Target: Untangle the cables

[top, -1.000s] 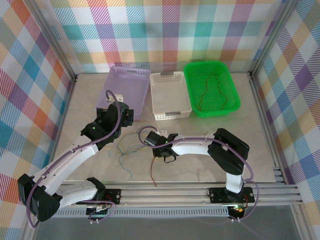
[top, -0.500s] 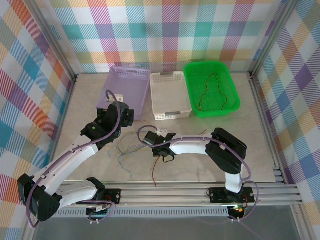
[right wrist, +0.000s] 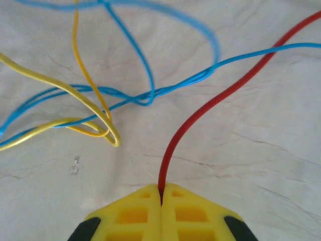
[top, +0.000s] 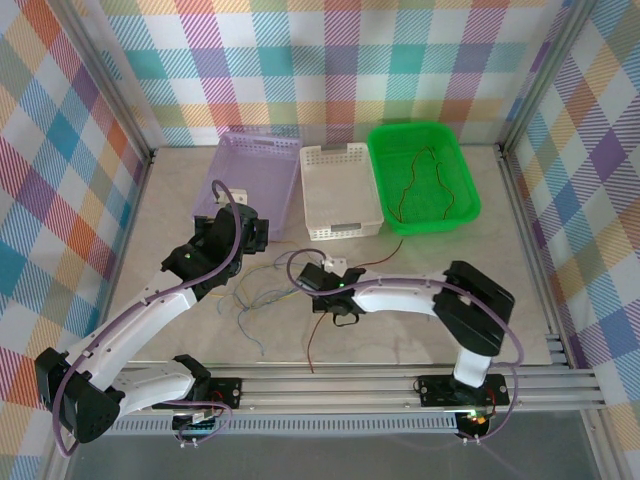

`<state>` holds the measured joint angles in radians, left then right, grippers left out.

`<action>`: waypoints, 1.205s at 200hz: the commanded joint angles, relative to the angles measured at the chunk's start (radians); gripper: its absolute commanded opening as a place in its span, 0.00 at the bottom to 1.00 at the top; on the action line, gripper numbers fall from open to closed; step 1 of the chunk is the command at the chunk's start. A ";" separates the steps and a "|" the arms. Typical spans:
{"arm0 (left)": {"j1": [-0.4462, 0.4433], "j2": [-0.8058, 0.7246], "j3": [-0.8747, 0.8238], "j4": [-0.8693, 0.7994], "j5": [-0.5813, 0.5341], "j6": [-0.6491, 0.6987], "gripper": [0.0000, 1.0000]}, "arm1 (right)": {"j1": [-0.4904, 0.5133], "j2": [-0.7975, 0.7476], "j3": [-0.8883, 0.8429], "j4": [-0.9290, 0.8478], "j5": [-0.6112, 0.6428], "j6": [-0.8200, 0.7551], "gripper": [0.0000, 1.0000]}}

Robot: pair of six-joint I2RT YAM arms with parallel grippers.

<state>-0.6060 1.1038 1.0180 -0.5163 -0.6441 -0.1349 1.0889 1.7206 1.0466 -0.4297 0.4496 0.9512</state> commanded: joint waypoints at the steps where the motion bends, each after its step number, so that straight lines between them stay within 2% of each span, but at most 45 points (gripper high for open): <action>1: 0.009 -0.013 -0.004 0.033 0.007 -0.005 1.00 | 0.005 -0.137 -0.008 -0.026 0.080 0.024 0.00; 89: 0.009 -0.008 -0.001 0.033 0.019 -0.003 1.00 | 0.003 -0.533 0.055 -0.161 0.217 -0.114 0.00; 150: 0.009 -0.004 -0.002 0.031 0.020 -0.002 1.00 | 0.000 -0.656 0.247 -0.261 0.274 -0.271 0.00; 183: 0.009 -0.002 0.000 0.030 0.026 -0.001 1.00 | -0.074 -0.673 0.347 -0.288 0.287 -0.356 0.00; 193: 0.009 -0.001 -0.001 0.029 0.028 -0.002 1.00 | -0.117 -0.677 0.363 -0.291 0.267 -0.370 0.00; 207: 0.009 -0.001 0.000 0.029 0.029 -0.001 1.00 | -0.216 -0.677 0.385 -0.288 0.138 -0.375 0.00; 241: 0.009 0.002 0.001 0.030 0.038 -0.001 0.99 | -0.529 -0.577 0.471 -0.324 -0.274 -0.333 0.00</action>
<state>-0.6060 1.1042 1.0180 -0.5163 -0.6174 -0.1345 0.7113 1.0756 1.4540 -0.7193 0.4854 0.6189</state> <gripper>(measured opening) 0.995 0.041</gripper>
